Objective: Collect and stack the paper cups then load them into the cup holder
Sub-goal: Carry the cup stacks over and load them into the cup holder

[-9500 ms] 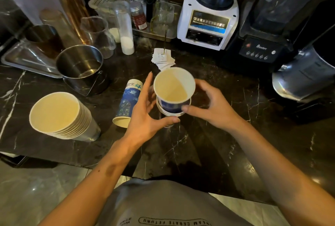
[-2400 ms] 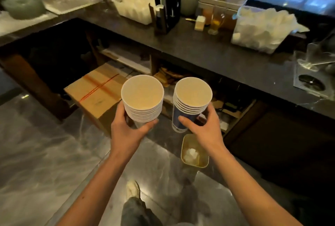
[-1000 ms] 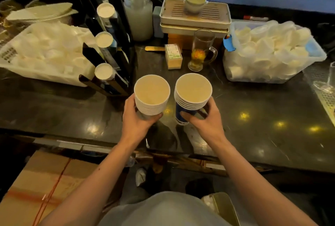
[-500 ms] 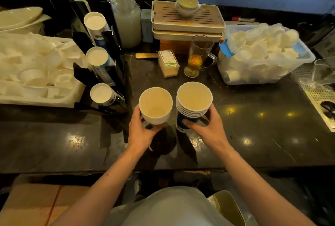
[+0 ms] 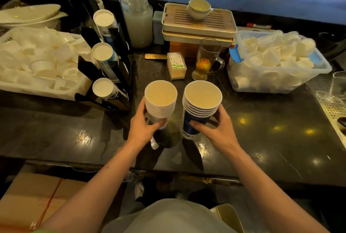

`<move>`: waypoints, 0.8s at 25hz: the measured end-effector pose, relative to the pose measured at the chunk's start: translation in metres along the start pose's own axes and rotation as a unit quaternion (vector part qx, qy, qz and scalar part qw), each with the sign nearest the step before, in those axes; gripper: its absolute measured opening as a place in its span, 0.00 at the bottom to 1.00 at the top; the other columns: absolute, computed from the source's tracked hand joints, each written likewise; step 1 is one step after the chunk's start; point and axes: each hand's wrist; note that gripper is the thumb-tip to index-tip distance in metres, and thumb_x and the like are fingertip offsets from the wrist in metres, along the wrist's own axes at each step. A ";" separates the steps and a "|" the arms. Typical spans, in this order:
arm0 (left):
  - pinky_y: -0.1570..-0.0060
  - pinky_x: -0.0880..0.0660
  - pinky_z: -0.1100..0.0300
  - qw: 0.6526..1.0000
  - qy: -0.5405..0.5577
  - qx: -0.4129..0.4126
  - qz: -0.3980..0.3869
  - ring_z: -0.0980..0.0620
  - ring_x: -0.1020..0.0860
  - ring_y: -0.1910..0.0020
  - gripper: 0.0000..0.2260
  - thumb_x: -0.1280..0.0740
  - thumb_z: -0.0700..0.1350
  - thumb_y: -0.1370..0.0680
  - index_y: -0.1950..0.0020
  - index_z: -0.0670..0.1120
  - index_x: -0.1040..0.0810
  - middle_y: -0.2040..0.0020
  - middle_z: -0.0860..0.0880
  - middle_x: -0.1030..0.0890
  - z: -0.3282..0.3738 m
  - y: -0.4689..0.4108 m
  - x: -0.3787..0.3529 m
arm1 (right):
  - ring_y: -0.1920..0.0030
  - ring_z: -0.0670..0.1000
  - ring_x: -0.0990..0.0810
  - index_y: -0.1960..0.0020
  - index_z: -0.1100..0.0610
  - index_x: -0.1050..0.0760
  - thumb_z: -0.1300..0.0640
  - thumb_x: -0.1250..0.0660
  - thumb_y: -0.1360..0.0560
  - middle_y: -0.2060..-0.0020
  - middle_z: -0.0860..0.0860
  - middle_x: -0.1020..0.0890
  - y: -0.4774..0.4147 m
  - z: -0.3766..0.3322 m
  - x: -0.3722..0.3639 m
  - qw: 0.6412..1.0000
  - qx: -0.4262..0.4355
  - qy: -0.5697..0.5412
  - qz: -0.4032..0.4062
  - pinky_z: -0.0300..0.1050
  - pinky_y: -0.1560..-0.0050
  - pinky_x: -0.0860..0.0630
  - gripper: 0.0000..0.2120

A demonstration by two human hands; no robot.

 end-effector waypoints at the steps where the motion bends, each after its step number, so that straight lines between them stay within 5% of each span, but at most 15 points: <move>1: 0.26 0.37 0.45 1.000 -0.006 0.000 0.001 0.48 0.36 0.24 0.44 0.22 0.44 0.30 0.21 0.52 0.45 0.24 0.51 0.33 0.002 0.002 -0.001 | 0.37 0.40 0.26 0.31 0.42 0.36 0.53 0.21 0.35 0.39 0.37 0.25 0.002 0.000 0.003 1.000 0.005 0.002 -0.004 0.39 0.40 0.26 0.38; 5: 0.24 0.40 0.46 0.994 -0.014 0.022 0.102 0.52 0.40 0.22 0.48 0.22 0.49 0.30 0.20 0.55 0.51 0.21 0.51 0.40 0.014 0.039 -0.006 | 0.36 0.41 0.26 0.31 0.41 0.37 0.49 0.21 0.36 0.38 0.37 0.25 0.009 -0.010 0.014 0.999 0.030 -0.013 -0.017 0.39 0.40 0.25 0.38; 8: 0.26 0.38 0.55 0.985 -0.014 -0.082 0.150 0.60 0.39 0.24 0.44 0.24 0.49 0.29 0.21 0.57 0.47 0.22 0.54 0.39 0.028 0.076 -0.002 | 0.36 0.40 0.26 0.30 0.43 0.37 0.46 0.23 0.37 0.37 0.38 0.25 0.012 -0.024 0.014 0.997 0.051 -0.033 -0.043 0.34 0.43 0.24 0.39; 14: 0.26 0.38 0.62 0.972 -0.019 -0.228 0.042 0.58 0.44 0.21 0.42 0.27 0.55 0.27 0.21 0.60 0.51 0.19 0.56 0.48 0.063 0.078 0.050 | 0.38 0.41 0.23 0.27 0.47 0.37 0.43 0.27 0.32 0.38 0.39 0.23 0.007 -0.064 -0.014 0.983 0.112 -0.066 -0.131 0.39 0.44 0.22 0.37; 17: 0.24 0.40 0.54 0.964 -0.047 -0.261 0.001 0.54 0.49 0.19 0.44 0.29 0.60 0.28 0.22 0.64 0.55 0.18 0.53 0.52 0.072 0.068 0.080 | 0.37 0.42 0.23 0.26 0.43 0.41 0.43 0.28 0.32 0.36 0.41 0.25 0.002 -0.086 -0.038 0.974 0.122 -0.084 -0.170 0.42 0.45 0.21 0.39; 20: 0.23 0.43 0.45 0.957 -0.071 -0.274 -0.063 0.52 0.51 0.19 0.51 0.24 0.56 0.31 0.20 0.58 0.56 0.18 0.52 0.55 0.073 0.060 0.113 | 0.41 0.37 0.22 0.23 0.44 0.48 0.48 0.29 0.26 0.36 0.39 0.28 -0.005 -0.105 -0.067 0.967 0.110 -0.115 -0.200 0.42 0.50 0.19 0.39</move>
Point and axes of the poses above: each hand's wrist, its own y-axis away from the middle knuckle, its own x-axis out of the back of the hand, z = x × y
